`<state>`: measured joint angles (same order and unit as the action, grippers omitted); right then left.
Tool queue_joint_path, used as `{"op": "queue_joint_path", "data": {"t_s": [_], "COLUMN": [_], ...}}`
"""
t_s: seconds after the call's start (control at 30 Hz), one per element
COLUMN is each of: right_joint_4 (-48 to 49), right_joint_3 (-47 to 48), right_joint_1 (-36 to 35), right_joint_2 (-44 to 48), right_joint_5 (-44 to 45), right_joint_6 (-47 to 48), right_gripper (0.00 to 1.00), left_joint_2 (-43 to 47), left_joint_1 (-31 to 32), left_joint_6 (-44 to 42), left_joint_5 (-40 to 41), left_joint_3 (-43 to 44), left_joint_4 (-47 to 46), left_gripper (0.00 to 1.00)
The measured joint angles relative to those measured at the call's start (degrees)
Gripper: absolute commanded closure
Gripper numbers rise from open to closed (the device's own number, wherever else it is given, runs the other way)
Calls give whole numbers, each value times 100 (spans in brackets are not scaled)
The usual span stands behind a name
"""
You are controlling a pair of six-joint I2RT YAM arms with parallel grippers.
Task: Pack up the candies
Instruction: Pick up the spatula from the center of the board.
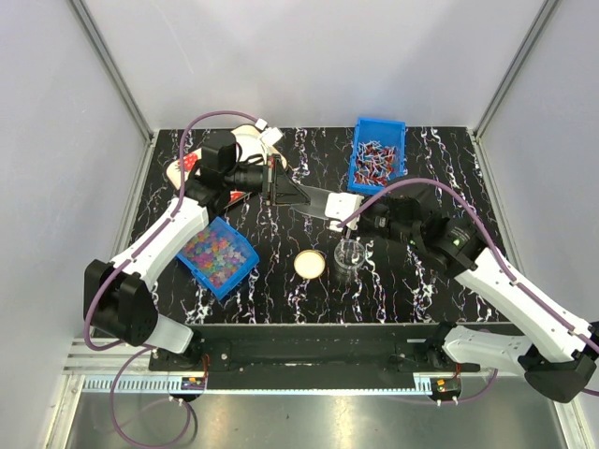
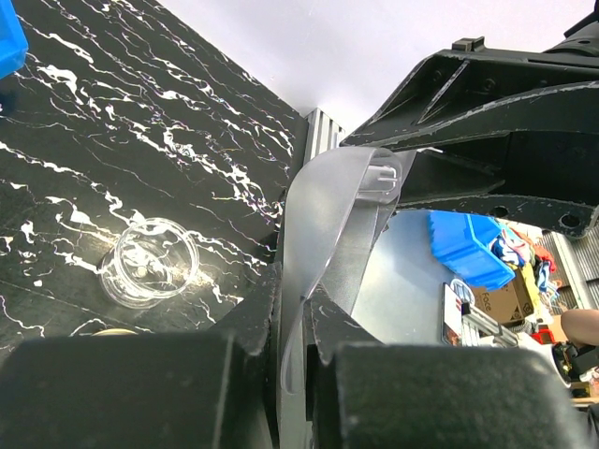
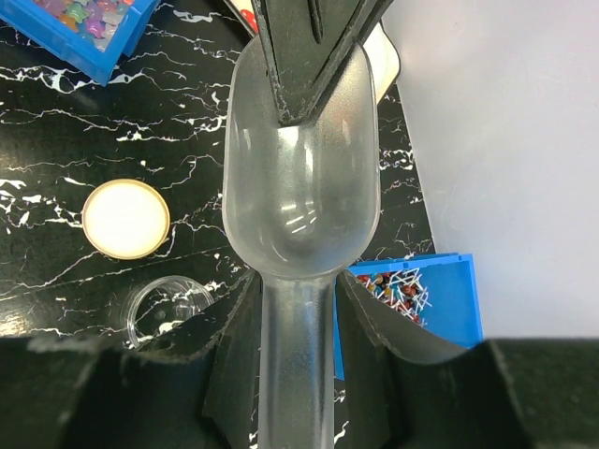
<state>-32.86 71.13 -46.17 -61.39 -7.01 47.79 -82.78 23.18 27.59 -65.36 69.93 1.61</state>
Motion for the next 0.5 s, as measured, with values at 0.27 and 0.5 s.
{"op": "queue_joint_path", "data": {"t_s": [0.27,0.5], "right_joint_4": [7,-4], "right_joint_3": [46,109], "right_joint_1": [7,13], "right_joint_2": [-87,-144], "right_joint_5": [7,15], "right_joint_6": [-2,-55], "right_gripper": [73,100], "left_joint_2": [0,0], "left_joint_1": [-44,-68], "left_joint_6": [20,55], "left_joint_5": [2,13], "left_joint_3": [0,0], "left_joint_4": [4,4], "left_gripper": [100,71]}}
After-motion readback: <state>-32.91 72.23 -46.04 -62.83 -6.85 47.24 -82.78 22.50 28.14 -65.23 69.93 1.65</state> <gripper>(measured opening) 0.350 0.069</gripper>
